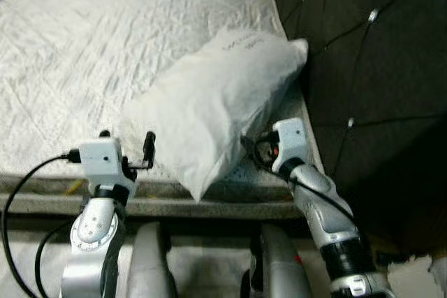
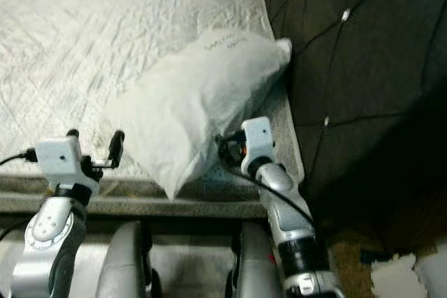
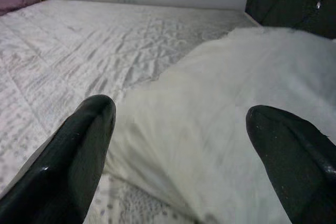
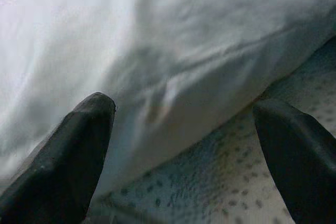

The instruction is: Clean up the room

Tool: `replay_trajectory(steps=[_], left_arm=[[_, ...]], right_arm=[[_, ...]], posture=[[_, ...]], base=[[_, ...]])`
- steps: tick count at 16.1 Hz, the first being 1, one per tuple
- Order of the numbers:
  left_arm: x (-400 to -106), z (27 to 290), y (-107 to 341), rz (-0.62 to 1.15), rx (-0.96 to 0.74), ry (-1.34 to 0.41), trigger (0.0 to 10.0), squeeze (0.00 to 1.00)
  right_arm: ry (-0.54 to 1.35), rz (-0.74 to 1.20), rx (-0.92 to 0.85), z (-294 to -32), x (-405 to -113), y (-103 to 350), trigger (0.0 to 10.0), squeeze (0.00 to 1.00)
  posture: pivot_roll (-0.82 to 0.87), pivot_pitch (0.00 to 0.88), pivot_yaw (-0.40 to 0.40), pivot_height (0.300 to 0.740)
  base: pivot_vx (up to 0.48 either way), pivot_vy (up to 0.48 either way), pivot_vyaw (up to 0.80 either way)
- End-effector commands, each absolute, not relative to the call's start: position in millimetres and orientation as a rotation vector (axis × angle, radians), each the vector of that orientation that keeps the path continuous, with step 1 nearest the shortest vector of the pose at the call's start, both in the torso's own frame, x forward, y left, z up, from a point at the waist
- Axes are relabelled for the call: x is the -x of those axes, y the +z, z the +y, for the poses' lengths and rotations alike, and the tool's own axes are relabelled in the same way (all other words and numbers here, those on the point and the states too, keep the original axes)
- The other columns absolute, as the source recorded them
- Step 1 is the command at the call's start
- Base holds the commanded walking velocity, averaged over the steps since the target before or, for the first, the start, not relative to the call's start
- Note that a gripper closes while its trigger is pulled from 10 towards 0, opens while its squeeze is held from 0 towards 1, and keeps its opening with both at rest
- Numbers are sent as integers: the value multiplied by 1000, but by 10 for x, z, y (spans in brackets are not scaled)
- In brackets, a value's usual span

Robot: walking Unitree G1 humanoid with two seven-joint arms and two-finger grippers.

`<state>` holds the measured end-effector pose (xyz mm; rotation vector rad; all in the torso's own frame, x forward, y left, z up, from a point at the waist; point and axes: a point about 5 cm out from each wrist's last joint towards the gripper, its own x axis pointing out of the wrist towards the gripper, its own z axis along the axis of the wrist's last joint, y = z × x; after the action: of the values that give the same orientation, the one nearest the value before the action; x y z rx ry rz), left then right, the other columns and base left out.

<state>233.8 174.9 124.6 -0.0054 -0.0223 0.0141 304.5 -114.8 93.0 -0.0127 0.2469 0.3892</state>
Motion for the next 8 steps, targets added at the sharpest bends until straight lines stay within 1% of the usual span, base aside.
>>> replay_trajectory(steps=[1,3,8], left_arm=[[-2307,1769,1234,-6,-2,19,10000,0],[-2304,1778,1231,2,-8,19,10000,0],[-2254,1826,1237,31,-16,36,10000,0]], right_arm=[[429,266,13,-1110,-3029,921,10000,0],[512,292,31,-1043,-3001,896,10000,0],[679,362,-5,-970,-3016,915,10000,0]], posture=[[-19,139,-39,547],[-14,135,-38,547],[9,122,-36,547]], base=[[0,0,0],[0,0,0],[0,0,0]])
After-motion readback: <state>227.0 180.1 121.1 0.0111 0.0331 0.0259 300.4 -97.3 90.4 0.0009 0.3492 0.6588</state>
